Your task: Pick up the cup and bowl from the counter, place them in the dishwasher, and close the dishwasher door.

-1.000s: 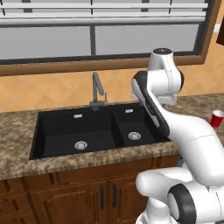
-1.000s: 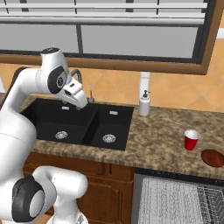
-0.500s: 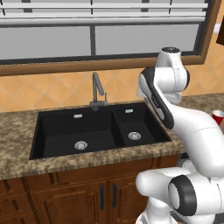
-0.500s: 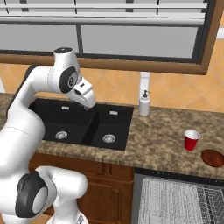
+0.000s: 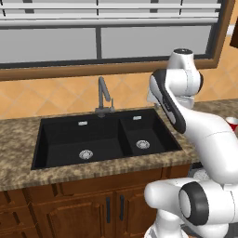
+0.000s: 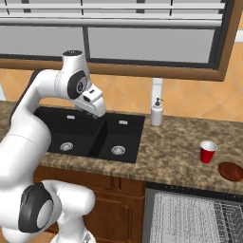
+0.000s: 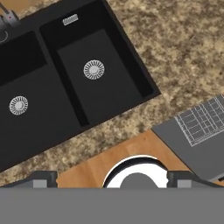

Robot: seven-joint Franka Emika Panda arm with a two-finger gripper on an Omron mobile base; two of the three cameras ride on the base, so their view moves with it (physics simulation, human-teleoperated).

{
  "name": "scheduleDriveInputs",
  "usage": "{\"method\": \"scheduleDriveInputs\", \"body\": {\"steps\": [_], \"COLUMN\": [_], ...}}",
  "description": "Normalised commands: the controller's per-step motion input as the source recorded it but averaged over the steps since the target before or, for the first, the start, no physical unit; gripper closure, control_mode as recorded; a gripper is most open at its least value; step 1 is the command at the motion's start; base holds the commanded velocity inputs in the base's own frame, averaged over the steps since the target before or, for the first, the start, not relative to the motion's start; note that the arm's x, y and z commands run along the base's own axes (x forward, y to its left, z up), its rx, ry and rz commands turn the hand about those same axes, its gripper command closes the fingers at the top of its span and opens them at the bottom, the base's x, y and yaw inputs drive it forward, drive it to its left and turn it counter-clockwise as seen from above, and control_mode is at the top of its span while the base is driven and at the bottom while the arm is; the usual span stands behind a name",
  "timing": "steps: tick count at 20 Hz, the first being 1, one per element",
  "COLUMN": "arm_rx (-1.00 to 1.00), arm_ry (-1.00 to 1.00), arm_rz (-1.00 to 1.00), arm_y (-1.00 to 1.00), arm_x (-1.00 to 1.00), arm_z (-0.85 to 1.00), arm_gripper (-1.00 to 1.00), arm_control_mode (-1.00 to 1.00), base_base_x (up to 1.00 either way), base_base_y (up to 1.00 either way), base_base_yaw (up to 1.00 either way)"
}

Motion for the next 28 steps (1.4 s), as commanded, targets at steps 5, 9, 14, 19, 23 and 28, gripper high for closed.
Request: {"method": "scheduleDriveInputs", "body": {"steps": [5,9,14,19,23,28], "arm_rx": [0.00,0.00,0.00,0.00,0.00,0.00], "arm_ry": [0.00,0.00,0.00,0.00,0.00,0.00], "arm_rz": [0.00,0.00,0.00,0.00,0.00,0.00], "arm_y": [0.00,0.00,0.00,0.00,0.00,0.00], "arm_x": [0.00,0.00,0.00,0.00,0.00,0.00], "arm_z": [0.00,0.00,0.00,0.00,0.00,0.00], "arm_gripper": [-1.00,-1.00,-1.00,-1.00,-1.00,-1.00], "arm_control_mode": [1.00,1.00,1.00,1.00,1.00,1.00], "base_base_x": [-0.20,-0.20,-0.15,0.00,0.15,0.13], "base_base_y": [0.01,0.04,0.25,0.38,0.29,0.50], "base_base_yaw": [-0.27,-0.48,-0.56,-0.51,-0.44,-0.38]}}
